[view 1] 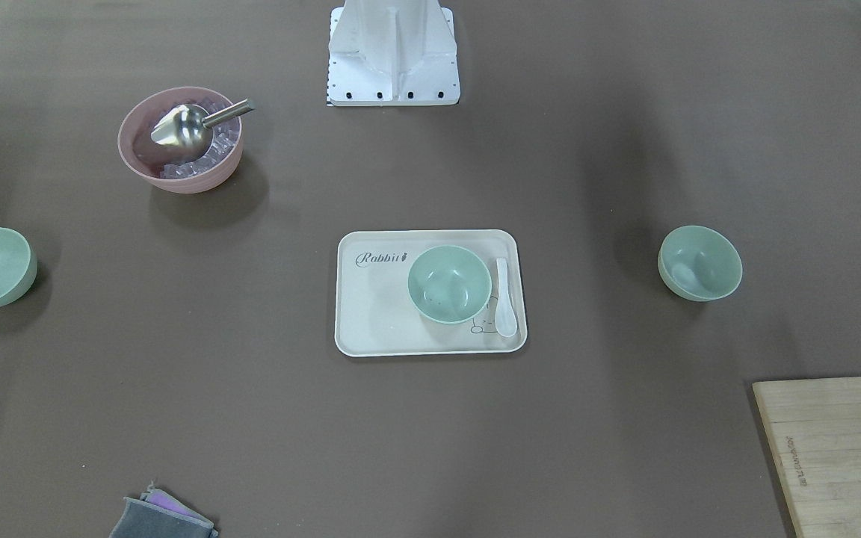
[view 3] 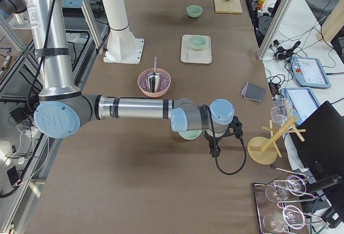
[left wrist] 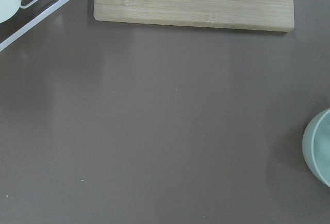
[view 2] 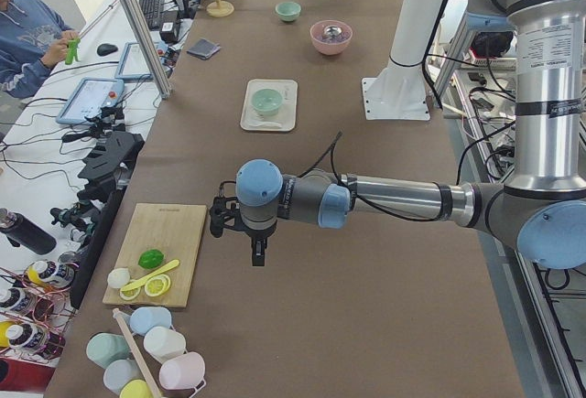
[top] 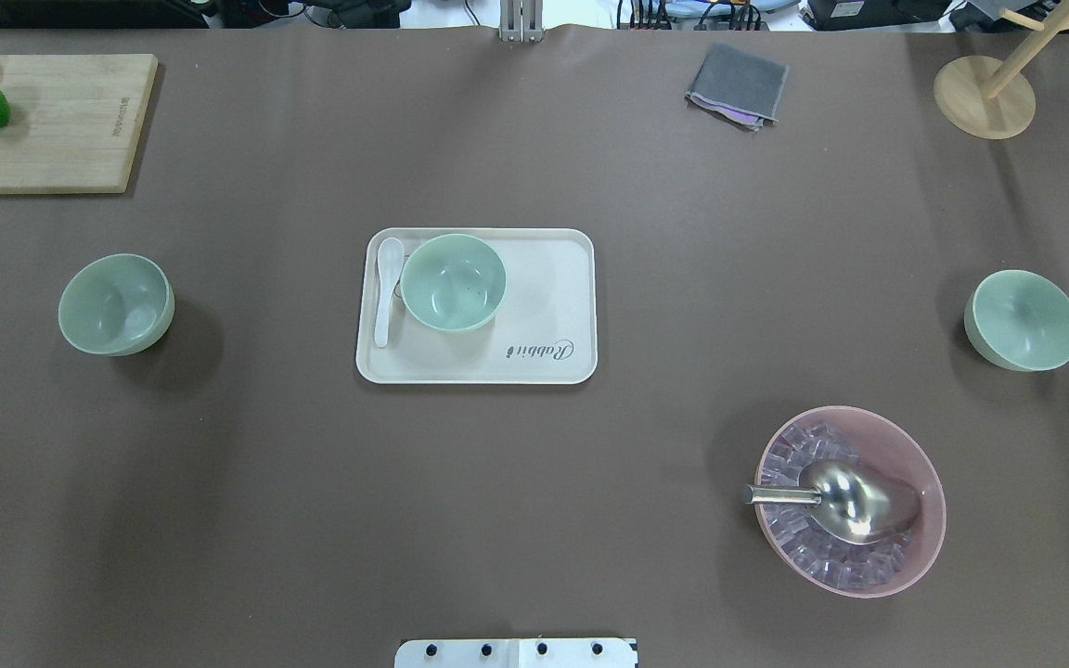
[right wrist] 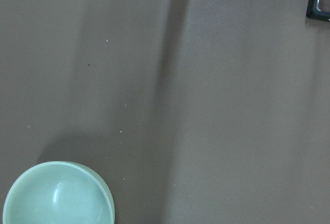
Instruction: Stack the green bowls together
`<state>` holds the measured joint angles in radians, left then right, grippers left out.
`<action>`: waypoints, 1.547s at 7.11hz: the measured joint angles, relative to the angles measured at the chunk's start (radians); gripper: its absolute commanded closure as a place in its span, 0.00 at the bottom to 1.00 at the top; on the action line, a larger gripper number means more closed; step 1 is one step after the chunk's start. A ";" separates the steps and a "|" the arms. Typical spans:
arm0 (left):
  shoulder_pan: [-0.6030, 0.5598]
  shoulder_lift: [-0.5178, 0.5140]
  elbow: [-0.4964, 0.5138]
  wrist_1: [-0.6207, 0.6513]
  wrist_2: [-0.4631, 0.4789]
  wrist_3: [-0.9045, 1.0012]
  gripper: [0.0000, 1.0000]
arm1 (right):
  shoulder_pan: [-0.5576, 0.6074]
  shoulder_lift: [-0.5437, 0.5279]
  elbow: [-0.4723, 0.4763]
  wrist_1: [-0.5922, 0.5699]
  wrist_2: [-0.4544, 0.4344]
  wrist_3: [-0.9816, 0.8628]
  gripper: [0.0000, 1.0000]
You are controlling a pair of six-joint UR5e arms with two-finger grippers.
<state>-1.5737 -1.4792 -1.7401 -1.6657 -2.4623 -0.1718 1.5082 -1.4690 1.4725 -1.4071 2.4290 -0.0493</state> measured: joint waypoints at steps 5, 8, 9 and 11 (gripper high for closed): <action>0.030 -0.018 -0.004 0.001 -0.001 -0.037 0.02 | -0.196 -0.072 0.063 0.202 -0.074 0.198 0.06; 0.062 -0.037 -0.004 0.001 0.000 -0.095 0.02 | -0.259 -0.077 0.043 0.215 -0.100 0.204 0.10; 0.072 -0.042 -0.004 0.001 -0.001 -0.098 0.02 | -0.274 -0.077 0.032 0.215 -0.103 0.204 0.14; 0.096 -0.048 -0.003 0.002 -0.001 -0.101 0.02 | -0.301 -0.077 0.015 0.215 -0.119 0.204 0.34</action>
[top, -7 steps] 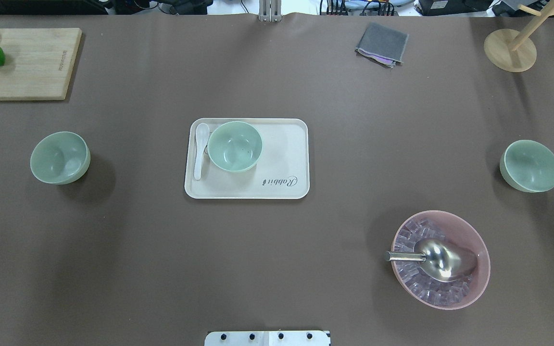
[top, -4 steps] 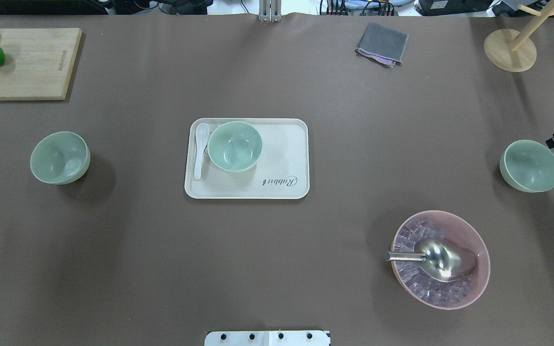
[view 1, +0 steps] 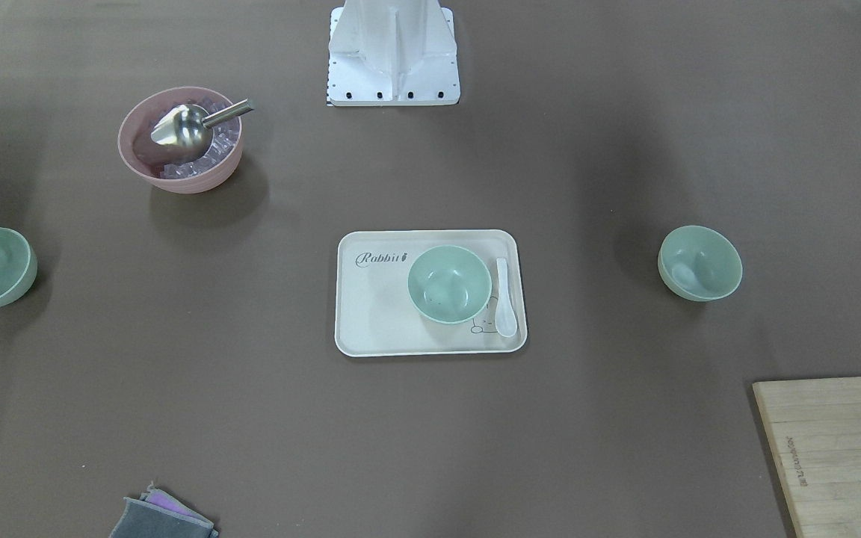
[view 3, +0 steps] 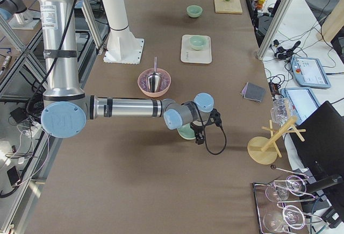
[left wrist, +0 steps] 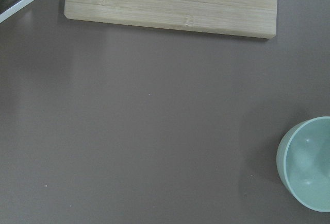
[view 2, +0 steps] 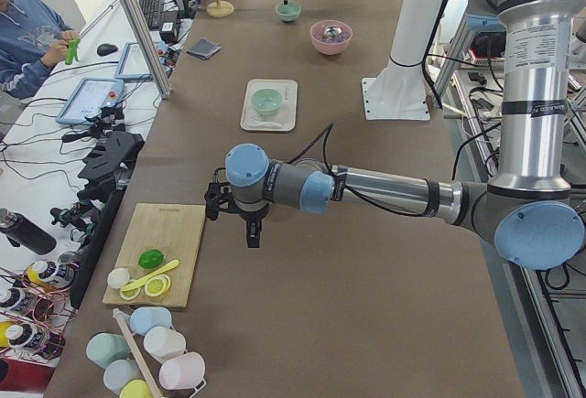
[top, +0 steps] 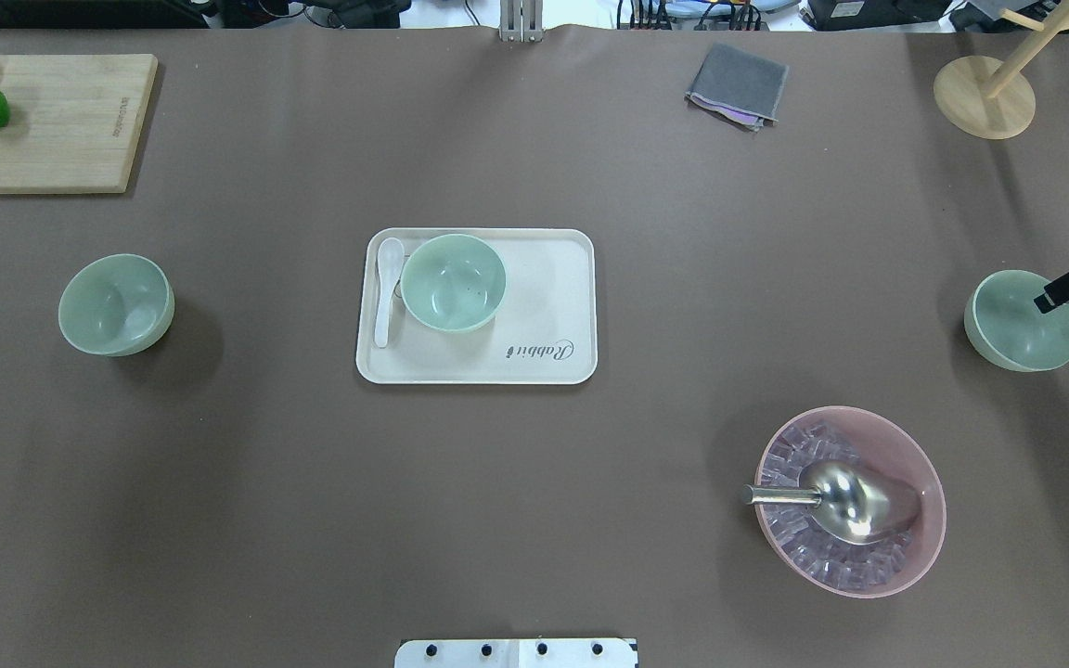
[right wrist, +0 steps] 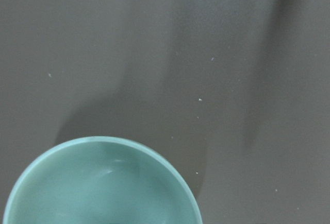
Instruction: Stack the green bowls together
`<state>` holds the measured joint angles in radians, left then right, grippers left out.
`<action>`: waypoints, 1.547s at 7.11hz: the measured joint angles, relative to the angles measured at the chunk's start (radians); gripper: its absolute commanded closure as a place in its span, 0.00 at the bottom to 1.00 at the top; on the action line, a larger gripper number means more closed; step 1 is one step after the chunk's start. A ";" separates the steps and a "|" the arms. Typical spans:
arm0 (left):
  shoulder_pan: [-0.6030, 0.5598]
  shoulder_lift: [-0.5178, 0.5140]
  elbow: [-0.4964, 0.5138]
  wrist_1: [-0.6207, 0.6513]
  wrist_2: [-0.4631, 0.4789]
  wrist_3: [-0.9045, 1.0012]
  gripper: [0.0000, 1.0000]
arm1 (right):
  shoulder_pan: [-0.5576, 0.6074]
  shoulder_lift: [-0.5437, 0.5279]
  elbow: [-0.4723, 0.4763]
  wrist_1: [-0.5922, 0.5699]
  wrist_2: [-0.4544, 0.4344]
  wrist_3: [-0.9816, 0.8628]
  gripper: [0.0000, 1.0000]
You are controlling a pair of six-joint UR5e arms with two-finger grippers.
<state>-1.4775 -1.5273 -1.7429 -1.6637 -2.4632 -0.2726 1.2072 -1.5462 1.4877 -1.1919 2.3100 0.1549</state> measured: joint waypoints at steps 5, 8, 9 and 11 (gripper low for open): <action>0.012 -0.011 0.002 0.000 -0.001 -0.004 0.02 | -0.015 -0.001 -0.031 0.005 -0.001 0.004 1.00; 0.098 -0.047 0.003 -0.008 0.002 -0.147 0.03 | -0.015 0.038 0.002 0.003 0.012 0.106 1.00; 0.132 -0.056 0.003 -0.024 0.027 -0.175 0.07 | -0.018 0.075 0.011 -0.001 0.016 0.163 1.00; 0.231 -0.068 0.004 -0.087 0.111 -0.261 0.11 | -0.054 0.172 0.031 -0.006 0.042 0.327 1.00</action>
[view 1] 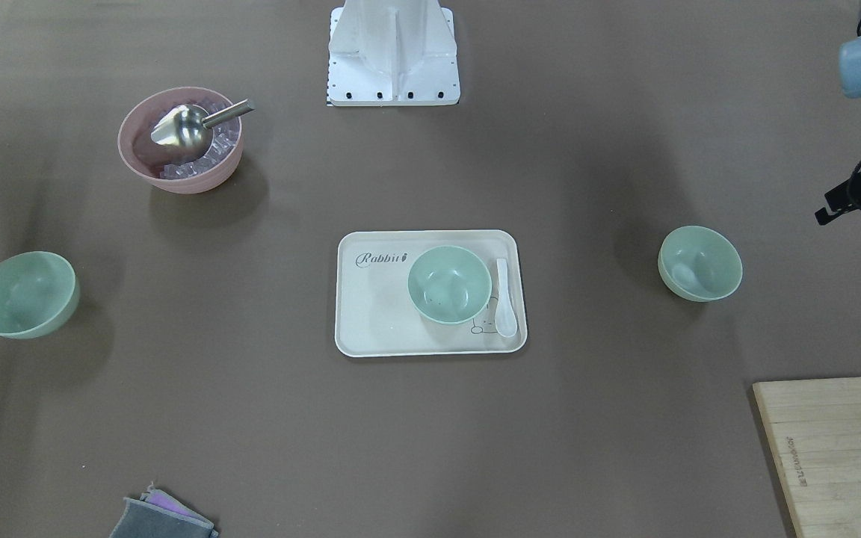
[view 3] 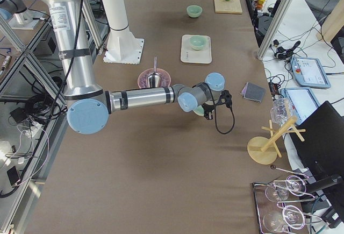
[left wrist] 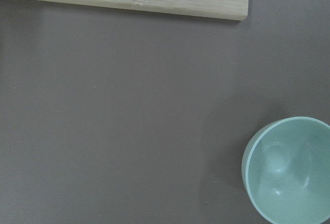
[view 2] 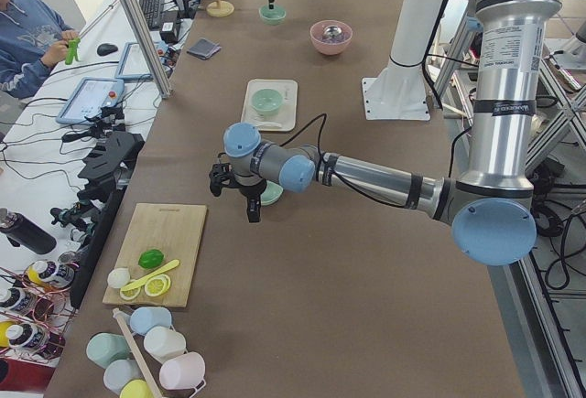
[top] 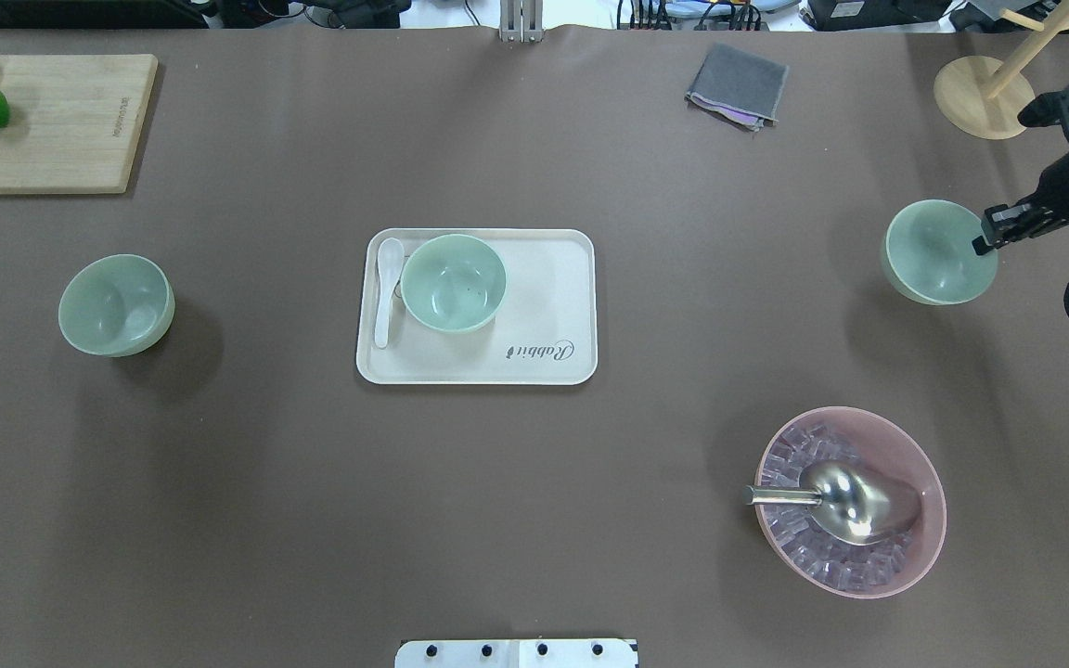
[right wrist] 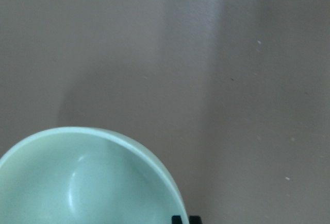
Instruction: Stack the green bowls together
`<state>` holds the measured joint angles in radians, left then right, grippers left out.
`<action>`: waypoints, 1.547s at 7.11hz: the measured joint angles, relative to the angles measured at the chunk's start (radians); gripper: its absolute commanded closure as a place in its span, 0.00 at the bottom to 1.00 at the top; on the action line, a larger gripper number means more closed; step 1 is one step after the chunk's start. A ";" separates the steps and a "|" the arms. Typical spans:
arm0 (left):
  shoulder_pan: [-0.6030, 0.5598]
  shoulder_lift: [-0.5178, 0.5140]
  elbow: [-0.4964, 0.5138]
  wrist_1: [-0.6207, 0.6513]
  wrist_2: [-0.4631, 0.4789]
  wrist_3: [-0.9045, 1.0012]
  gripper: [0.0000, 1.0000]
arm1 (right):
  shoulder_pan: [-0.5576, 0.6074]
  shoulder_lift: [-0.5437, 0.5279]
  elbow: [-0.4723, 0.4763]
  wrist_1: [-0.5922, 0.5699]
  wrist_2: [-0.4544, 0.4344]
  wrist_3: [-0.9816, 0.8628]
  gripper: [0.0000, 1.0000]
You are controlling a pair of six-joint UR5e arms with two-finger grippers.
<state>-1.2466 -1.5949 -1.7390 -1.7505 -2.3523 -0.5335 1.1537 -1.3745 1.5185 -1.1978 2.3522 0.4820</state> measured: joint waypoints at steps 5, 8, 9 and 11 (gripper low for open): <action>0.164 -0.060 0.124 -0.188 0.063 -0.184 0.20 | -0.227 0.207 0.073 -0.003 -0.062 0.406 1.00; 0.201 -0.111 0.223 -0.265 0.068 -0.241 0.73 | -0.319 0.327 0.108 -0.082 -0.135 0.548 1.00; 0.206 -0.115 0.233 -0.275 0.069 -0.251 0.98 | -0.339 0.359 0.122 -0.119 -0.149 0.580 1.00; 0.210 -0.118 0.234 -0.280 0.067 -0.258 1.00 | -0.388 0.410 0.129 -0.146 -0.194 0.648 1.00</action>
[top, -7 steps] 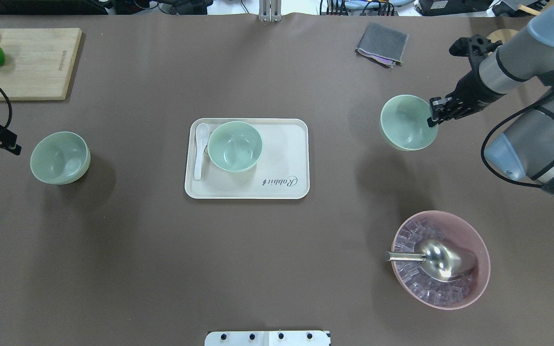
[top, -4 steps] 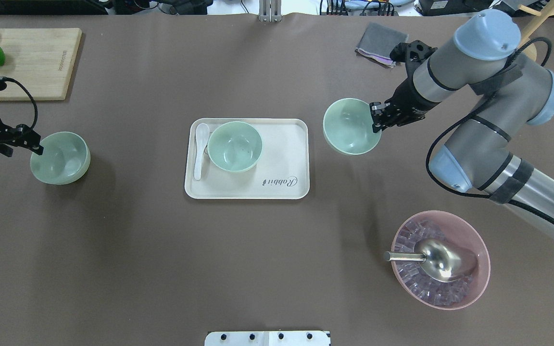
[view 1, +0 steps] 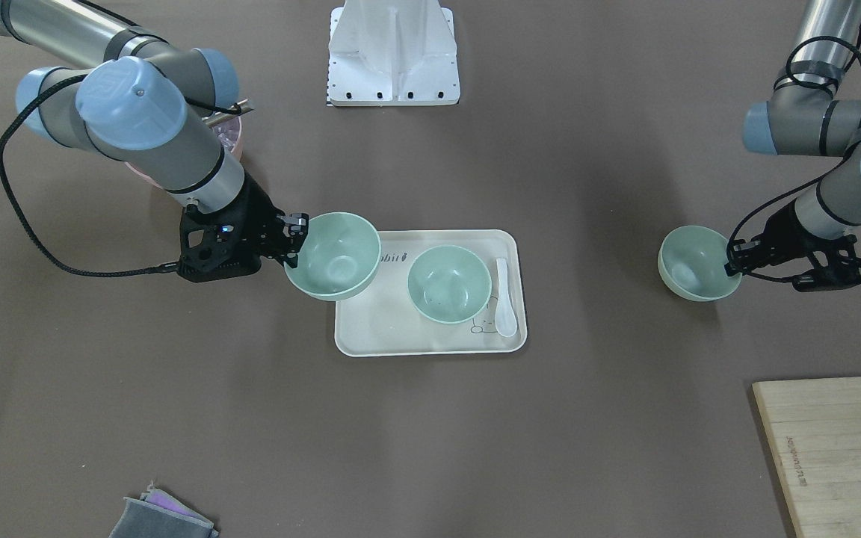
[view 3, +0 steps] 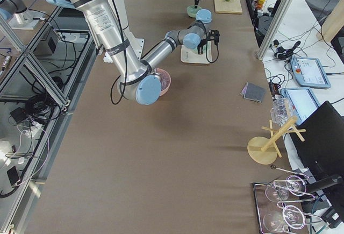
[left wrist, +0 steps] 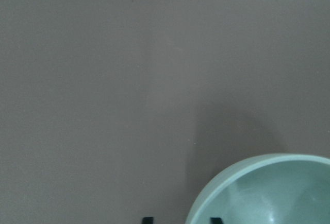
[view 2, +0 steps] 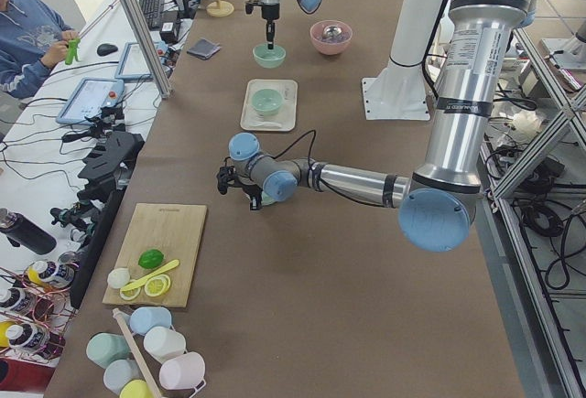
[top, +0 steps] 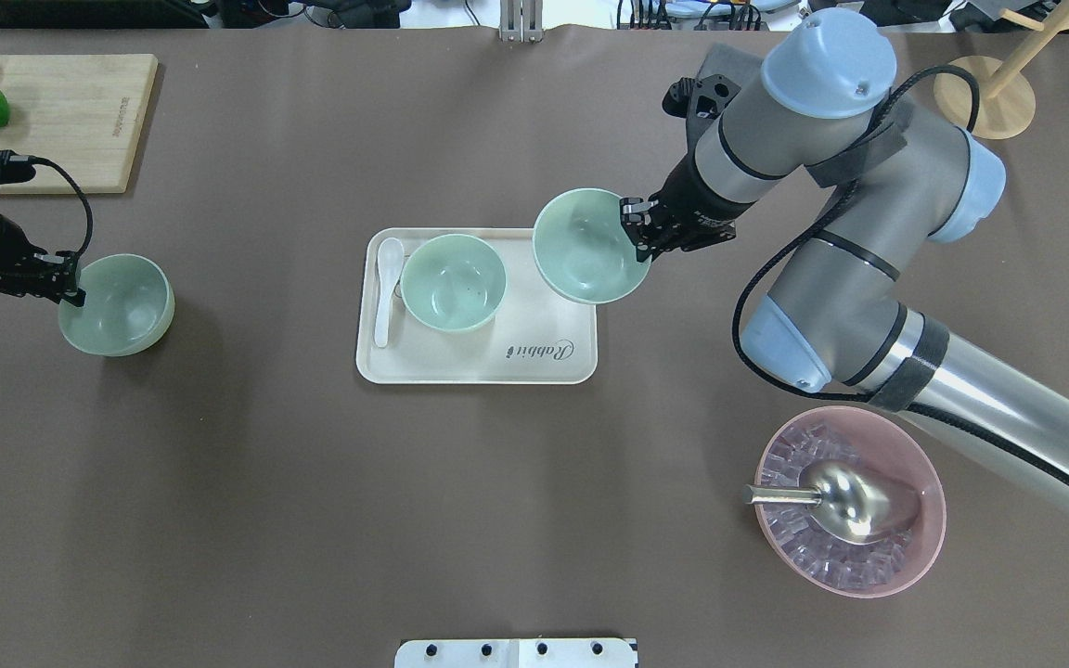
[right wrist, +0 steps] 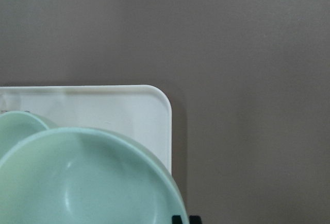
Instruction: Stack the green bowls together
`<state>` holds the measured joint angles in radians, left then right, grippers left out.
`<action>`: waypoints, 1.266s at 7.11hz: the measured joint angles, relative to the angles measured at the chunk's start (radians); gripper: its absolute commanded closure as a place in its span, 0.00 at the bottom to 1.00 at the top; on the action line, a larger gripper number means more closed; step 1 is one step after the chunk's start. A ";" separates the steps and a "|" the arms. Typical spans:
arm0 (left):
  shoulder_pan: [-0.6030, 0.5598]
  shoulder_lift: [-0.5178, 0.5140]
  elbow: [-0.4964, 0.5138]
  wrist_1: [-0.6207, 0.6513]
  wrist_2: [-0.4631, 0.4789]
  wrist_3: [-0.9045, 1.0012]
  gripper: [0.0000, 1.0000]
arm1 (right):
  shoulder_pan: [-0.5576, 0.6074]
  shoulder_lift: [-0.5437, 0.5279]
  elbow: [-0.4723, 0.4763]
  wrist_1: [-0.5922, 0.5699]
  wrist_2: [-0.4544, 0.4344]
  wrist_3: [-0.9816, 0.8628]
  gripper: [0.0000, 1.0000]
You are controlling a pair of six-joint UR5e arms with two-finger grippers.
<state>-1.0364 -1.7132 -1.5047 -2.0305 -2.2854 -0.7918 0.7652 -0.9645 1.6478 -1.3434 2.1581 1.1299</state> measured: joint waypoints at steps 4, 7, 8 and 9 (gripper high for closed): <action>-0.001 -0.057 -0.067 0.021 -0.085 -0.026 1.00 | -0.100 0.109 -0.028 -0.005 -0.114 0.167 1.00; -0.008 -0.077 -0.176 0.063 -0.146 -0.114 1.00 | -0.134 0.222 -0.153 0.001 -0.166 0.254 1.00; -0.013 -0.084 -0.218 0.103 -0.157 -0.119 1.00 | -0.139 0.235 -0.176 0.005 -0.172 0.260 1.00; -0.018 -0.096 -0.252 0.146 -0.162 -0.121 1.00 | -0.143 0.245 -0.197 0.009 -0.173 0.264 1.00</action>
<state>-1.0543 -1.8097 -1.7571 -1.8840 -2.4472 -0.9124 0.6225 -0.7192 1.4509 -1.3344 1.9848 1.3940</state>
